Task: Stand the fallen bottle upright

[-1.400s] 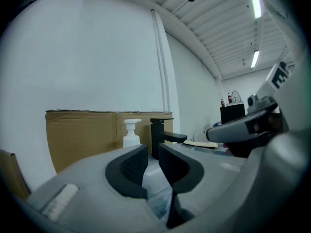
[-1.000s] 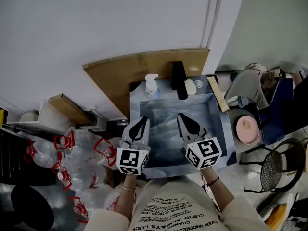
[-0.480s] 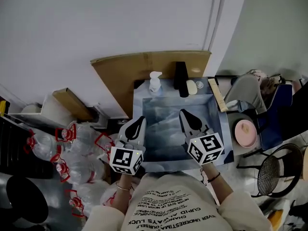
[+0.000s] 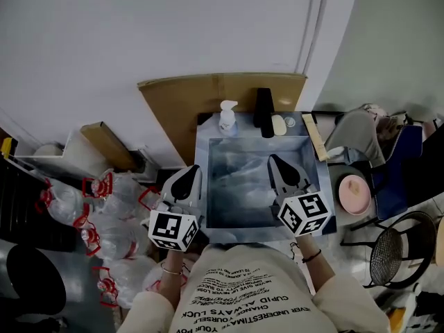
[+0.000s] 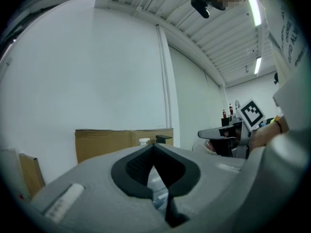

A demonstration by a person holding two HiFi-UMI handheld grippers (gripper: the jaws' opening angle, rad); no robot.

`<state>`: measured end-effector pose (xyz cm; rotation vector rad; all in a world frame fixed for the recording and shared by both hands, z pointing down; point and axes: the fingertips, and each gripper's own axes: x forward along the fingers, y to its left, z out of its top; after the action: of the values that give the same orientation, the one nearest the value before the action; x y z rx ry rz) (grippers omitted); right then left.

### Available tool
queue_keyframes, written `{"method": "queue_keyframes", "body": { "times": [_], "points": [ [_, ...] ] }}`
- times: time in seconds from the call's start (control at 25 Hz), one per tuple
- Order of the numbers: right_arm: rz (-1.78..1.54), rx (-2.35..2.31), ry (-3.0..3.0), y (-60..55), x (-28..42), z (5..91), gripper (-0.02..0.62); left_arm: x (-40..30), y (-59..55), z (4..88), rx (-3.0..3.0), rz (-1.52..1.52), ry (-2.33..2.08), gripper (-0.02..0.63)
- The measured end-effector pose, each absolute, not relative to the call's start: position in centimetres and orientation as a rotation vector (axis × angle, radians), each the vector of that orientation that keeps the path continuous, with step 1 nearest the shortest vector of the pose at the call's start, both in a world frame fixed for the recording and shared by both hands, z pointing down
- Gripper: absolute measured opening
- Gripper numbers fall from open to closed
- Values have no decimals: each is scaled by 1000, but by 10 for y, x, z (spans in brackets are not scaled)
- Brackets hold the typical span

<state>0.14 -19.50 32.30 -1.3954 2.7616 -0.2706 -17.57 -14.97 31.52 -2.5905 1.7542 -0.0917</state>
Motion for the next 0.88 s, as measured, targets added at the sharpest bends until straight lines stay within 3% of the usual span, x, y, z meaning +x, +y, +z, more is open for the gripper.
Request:
{"method": "queue_keyframes", "body": {
  "times": [0.88],
  "points": [
    [-219, -1492, 2714, -200, 21, 319, 3, -192, -150, 325, -2538, -142, 1853, 25]
  ]
}}
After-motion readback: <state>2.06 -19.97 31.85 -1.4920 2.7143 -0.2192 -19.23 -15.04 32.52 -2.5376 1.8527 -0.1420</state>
